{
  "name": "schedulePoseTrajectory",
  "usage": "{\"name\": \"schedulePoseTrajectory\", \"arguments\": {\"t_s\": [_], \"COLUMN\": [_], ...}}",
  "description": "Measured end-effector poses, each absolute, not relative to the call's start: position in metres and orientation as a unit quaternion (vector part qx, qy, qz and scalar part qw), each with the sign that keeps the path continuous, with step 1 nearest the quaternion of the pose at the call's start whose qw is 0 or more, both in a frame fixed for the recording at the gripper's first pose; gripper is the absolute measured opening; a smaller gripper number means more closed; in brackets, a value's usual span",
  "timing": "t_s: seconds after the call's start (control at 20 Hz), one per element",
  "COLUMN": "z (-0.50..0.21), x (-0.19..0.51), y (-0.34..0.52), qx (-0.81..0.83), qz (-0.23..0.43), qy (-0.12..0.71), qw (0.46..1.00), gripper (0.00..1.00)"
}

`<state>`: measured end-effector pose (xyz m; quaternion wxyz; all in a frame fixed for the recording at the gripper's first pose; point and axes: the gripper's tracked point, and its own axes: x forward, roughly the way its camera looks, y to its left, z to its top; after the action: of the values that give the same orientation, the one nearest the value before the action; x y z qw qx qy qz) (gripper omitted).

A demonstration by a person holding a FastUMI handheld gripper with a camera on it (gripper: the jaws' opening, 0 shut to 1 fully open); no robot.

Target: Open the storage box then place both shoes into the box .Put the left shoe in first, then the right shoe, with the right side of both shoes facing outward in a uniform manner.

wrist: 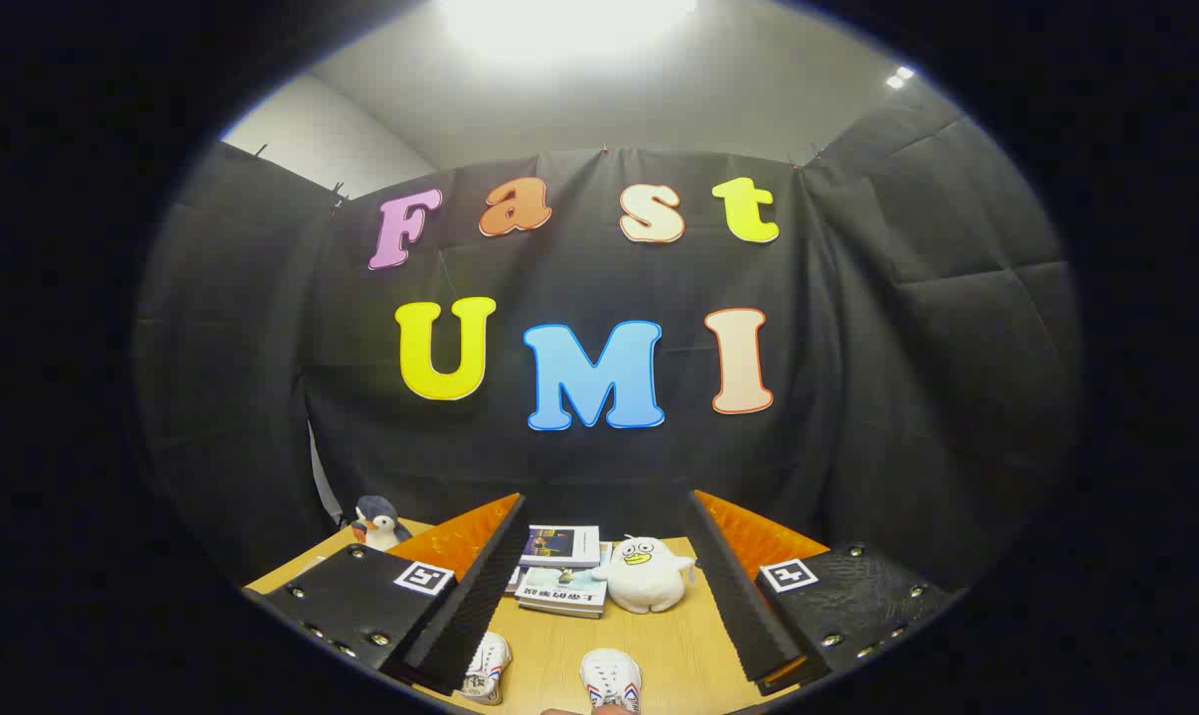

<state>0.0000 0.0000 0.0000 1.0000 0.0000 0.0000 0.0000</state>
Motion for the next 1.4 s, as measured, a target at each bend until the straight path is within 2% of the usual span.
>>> {"name": "schedulePoseTrajectory", "arguments": {"t_s": [0.35,0.75,1.1,1.4], "z": [0.005,-0.014,-0.047,-0.133], "x": [-0.002,-0.003,0.019,0.032], "y": [0.021,0.058,0.084,0.133], "qx": [0.002,0.007,0.007,0.065], "qz": [-0.029,-0.028,0.028,0.134], "qy": [-0.007,0.019,0.061,0.18], "qw": [1.0,0.999,0.998,0.972], "gripper": [0.97,0.97,0.97,0.98]}}
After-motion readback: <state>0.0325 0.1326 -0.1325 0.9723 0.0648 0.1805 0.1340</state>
